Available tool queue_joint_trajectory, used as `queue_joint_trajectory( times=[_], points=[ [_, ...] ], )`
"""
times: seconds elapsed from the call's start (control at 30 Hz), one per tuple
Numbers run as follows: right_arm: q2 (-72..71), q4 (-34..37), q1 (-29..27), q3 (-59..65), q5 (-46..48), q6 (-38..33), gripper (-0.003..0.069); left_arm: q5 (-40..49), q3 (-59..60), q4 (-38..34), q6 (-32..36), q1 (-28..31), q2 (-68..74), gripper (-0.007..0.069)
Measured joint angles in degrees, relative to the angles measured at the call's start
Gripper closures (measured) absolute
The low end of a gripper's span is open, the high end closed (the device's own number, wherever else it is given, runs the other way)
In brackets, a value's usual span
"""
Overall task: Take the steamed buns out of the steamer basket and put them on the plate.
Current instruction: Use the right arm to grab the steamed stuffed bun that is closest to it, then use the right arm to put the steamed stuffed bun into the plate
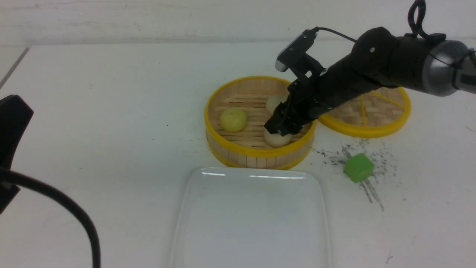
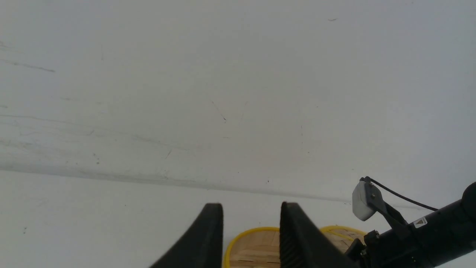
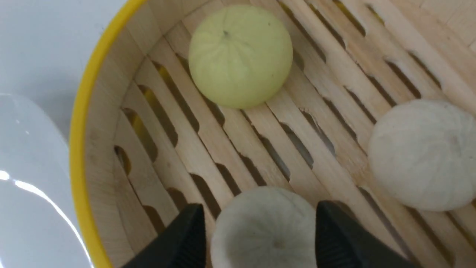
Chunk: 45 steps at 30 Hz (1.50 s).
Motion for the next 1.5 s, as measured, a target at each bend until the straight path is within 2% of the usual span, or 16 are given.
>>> queue_joint_trajectory(
  times=[0.17, 0.2, 0.23, 0.27, 0.33, 0.37, 0.43, 0.77, 0.93, 1.07, 1.13, 1.2, 1.3, 1.43, 1.5],
  points=[
    [1.91, -0.05, 0.0, -0.07, -0.12, 0.0, 0.0288, 0.0, 0.0, 0.0, 0.0, 0.0, 0.0, 0.0375],
    [2.17, -0.05, 0.0, -0.07, -0.26, 0.0, 0.0304, 0.0, 0.0, 0.0, 0.0, 0.0, 0.0, 0.0375],
    [2.39, -0.11, 0.0, -0.13, -0.49, -0.17, 0.0351, -0.01, 0.0, 0.06, 0.0, 0.0, 0.0, 0.0375],
    [2.4, -0.17, 0.0, -0.22, -0.49, -0.31, 0.0361, -0.01, 0.0, 0.04, 0.0, 0.0, 0.0, 0.0375],
    [2.4, -0.23, 0.0, -0.39, -0.7, -1.17, 0.0475, -0.06, 0.0, 0.04, 0.0, 0.0, 0.0, 0.0375],
    [2.4, -0.18, 0.0, -0.57, -0.9, -2.21, 0.0582, -0.06, 0.0, 0.04, 0.0, 0.0, 0.0, 0.0375],
    [2.4, -0.18, 0.0, -0.57, -1.08, -2.64, 0.0638, -0.06, 0.0, 0.04, 0.0, 0.0, 0.0, 0.0375],
    [-6.73, -0.69, 0.0, -0.57, 1.18, -3.66, 0.0638, -0.06, 0.0, 0.07, 0.0, 0.0, 0.0, 0.0375],
    [-16.81, -2.04, 0.0, -0.57, 7.15, -1.17, 0.0638, -0.06, 0.0, 0.12, 0.0, 0.0, 0.0, 0.0375],
    [-22.39, -5.94, 0.0, -0.57, 15.44, 4.22, 0.0638, -0.06, 0.0, 0.13, 0.0, 0.0, 0.0, 0.0375],
    [-23.96, -7.97, 0.0, -0.57, 22.77, 9.07, 0.0638, -0.06, 0.0, 0.18, 0.0, 0.0, 0.0, 0.0375],
    [-24.26, -8.12, 0.0, 0.09, 28.6, 10.87, 0.0637, -0.06, 0.0, 0.18, 0.0, 0.0, 0.0, 0.0375],
    [-24.39, -6.97, 0.0, 4.47, 32.35, 11.51, 0.0637, -0.06, 0.0, 0.18, 0.0, 0.0, 0.0, 0.0375],
    [-24.39, -5.28, 0.0, 12.89, 32.01, 10.93, 0.0637, -0.06, 0.0, 0.18, 0.0, 0.0, 0.0, 0.0375],
    [-24.39, -2.0, 0.0, 19.09, 30.26, 8.9, 0.0637, -0.06, 0.0, 0.18, 0.0, 0.0, 0.0, 0.0374]
  ],
)
